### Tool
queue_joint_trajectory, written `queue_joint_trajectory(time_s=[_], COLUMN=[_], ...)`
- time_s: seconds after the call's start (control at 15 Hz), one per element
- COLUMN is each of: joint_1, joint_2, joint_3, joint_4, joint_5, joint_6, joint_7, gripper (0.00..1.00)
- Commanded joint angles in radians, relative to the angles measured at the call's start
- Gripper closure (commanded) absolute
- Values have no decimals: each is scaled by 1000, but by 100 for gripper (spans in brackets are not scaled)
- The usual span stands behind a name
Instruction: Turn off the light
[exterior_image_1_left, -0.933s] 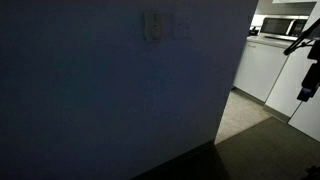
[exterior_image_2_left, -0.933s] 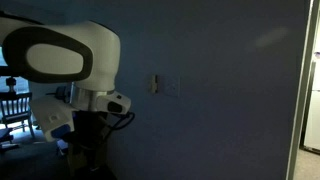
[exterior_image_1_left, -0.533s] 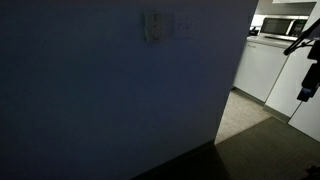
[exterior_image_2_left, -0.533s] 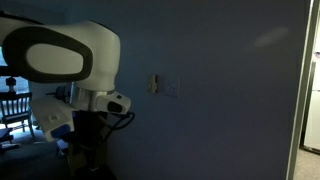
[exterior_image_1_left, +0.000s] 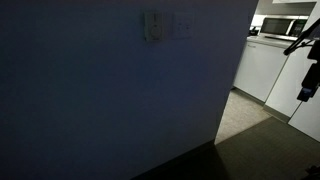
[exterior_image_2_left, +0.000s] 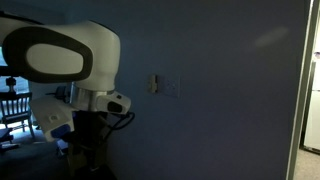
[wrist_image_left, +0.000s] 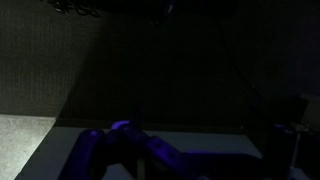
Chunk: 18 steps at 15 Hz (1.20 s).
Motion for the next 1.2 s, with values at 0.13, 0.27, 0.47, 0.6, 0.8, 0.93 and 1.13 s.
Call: queue_joint_trajectory(time_s=[0.13,0.27,0.47,0.6,0.8,0.93,1.13], joint_1=[-16,-16,-9,-1,8,16,19], joint_2=[1,1,18,42,82,120,204], joint_3=[14,14,36,54,94,125,175], joint_4=[2,2,8,22,54,85,170], joint_5=[8,8,10,1,-39,-88,-222], joint_6=[-3,-3,23,45,66,76,50], joint_7=[-7,-7,10,7,-3,-17,-20], gripper=[0,0,0,0,0,0,0])
